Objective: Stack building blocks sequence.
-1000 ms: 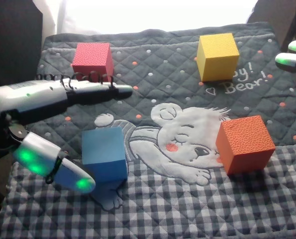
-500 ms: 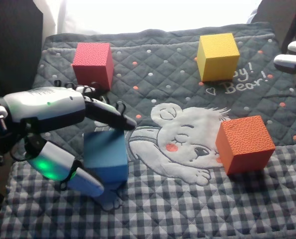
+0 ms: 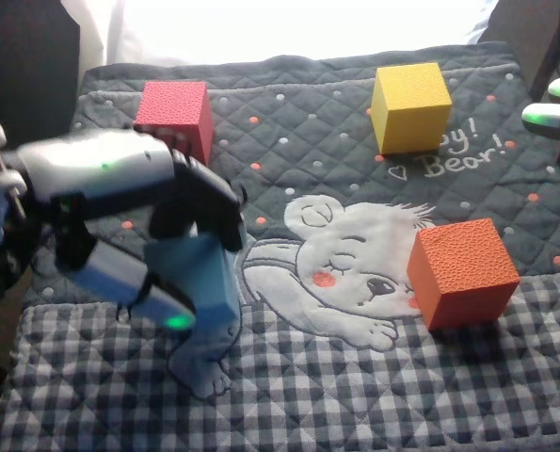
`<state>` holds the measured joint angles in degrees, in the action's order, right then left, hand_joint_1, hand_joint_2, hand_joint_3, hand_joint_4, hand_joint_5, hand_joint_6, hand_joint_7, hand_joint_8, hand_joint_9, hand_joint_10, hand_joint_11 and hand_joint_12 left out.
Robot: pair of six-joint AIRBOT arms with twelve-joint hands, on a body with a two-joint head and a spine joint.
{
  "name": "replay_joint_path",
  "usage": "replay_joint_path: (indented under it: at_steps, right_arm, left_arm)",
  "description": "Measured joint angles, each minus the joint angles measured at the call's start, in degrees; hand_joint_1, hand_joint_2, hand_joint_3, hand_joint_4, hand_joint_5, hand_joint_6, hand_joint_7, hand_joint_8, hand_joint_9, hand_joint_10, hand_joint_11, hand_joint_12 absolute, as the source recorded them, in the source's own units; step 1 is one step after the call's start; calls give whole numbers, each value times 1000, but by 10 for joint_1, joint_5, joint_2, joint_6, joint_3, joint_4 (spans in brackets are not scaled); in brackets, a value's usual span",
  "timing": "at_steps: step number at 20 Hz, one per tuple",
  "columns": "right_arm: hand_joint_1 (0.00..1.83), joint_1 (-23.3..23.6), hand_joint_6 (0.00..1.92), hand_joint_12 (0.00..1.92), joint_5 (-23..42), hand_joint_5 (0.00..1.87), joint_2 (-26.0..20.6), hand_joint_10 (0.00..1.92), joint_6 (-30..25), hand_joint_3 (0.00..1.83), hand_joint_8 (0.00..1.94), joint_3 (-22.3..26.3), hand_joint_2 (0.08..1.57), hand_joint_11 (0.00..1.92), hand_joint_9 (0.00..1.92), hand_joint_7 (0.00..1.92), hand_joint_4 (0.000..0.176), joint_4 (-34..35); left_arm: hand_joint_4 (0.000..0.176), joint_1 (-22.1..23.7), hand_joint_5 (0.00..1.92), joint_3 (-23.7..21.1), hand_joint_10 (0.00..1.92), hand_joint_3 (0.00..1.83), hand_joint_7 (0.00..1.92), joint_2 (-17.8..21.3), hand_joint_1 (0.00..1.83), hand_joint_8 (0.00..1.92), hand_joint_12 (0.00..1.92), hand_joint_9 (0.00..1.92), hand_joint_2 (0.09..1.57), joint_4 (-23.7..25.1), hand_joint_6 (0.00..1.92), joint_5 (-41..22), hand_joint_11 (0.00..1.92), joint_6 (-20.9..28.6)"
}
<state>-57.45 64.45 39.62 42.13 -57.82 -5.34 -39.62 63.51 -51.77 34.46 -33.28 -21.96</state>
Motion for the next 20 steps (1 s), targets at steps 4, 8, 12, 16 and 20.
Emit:
replay_joint_path:
  at_steps: [4, 8, 12, 16, 20]
  right_arm:
    - [328, 0, 1, 210, 0, 135, 0, 7, 0, 5, 3, 0, 1247, 76, 196, 177, 121, 2]
    - [288, 0, 1, 214, 0, 135, 0, 6, 0, 3, 5, 0, 1250, 89, 207, 191, 131, 3]
    - [286, 0, 1, 195, 0, 138, 0, 2, 0, 0, 2, 0, 1248, 102, 201, 193, 133, 4]
    - [275, -1, 4, 169, 0, 134, 0, 4, 0, 0, 5, 0, 1245, 80, 201, 198, 147, 4]
    - [265, -5, 8, 180, 0, 151, 0, 15, 0, 0, 11, 0, 1245, 117, 240, 224, 129, 5]
  left_arm:
    - [0, 7, 1052, 0, 1436, 0, 932, 5, 1270, 1336, 1589, 1045, 1120, 0, 633, 11, 1072, -5]
    - [0, 0, 1138, -1, 1250, 0, 1023, 4, 1281, 1158, 1457, 895, 1076, -7, 496, 14, 789, 3]
    - [0, -14, 936, -1, 1116, 0, 825, 1, 1098, 705, 1513, 680, 972, -15, 163, 12, 478, 8]
    - [0, -23, 963, 0, 1165, 0, 810, 2, 1039, 742, 1621, 675, 947, -25, 16, 14, 417, 12]
    - [0, -25, 946, 0, 1400, 0, 715, 2, 1029, 924, 1747, 584, 921, -26, 1, 12, 377, 12]
